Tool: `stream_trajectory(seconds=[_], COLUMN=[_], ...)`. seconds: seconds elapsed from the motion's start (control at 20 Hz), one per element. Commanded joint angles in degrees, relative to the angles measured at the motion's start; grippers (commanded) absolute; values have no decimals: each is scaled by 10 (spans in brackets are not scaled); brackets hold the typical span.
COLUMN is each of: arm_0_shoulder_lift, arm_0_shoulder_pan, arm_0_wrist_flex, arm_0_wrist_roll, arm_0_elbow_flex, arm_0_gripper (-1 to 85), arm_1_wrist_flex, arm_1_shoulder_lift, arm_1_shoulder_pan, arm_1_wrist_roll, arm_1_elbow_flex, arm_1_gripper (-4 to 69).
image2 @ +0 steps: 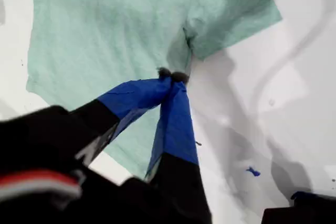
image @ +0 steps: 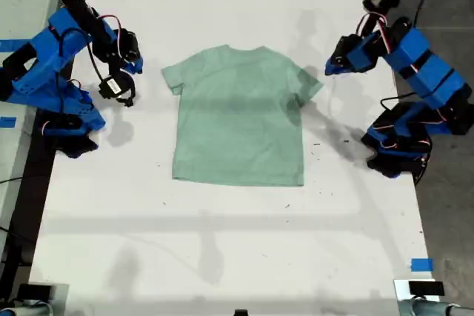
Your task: Fold tshirt
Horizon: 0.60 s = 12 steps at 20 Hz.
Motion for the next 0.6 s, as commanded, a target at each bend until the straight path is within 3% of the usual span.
stream_trajectory(seconds=[0.0, 0.15, 0.5, 0.55], arm_0_shoulder_lift=[-101, -169, -179, -179], arm_0_shoulder_pan=[-60, -83, -90, -90], arm_0_wrist_flex=[56, 84, 89, 89], arm_0_wrist_roll=[53, 74, 77, 78], arm_0_elbow_flex=[-159, -251, -252, -252], arm_0_gripper=[0, 0, 0, 0], arm_1_wrist_flex=[23, 40, 46, 46], arm_1_shoulder_lift=[-53, -93, -102, -104], arm_1_shoulder_pan=[39, 51, 65, 65], arm_1_wrist_roll=[-42, -59, -85, -96], arm_1_elbow_flex=[-120, -180, -184, -174], arm_1_gripper=[-12, -11, 0, 96])
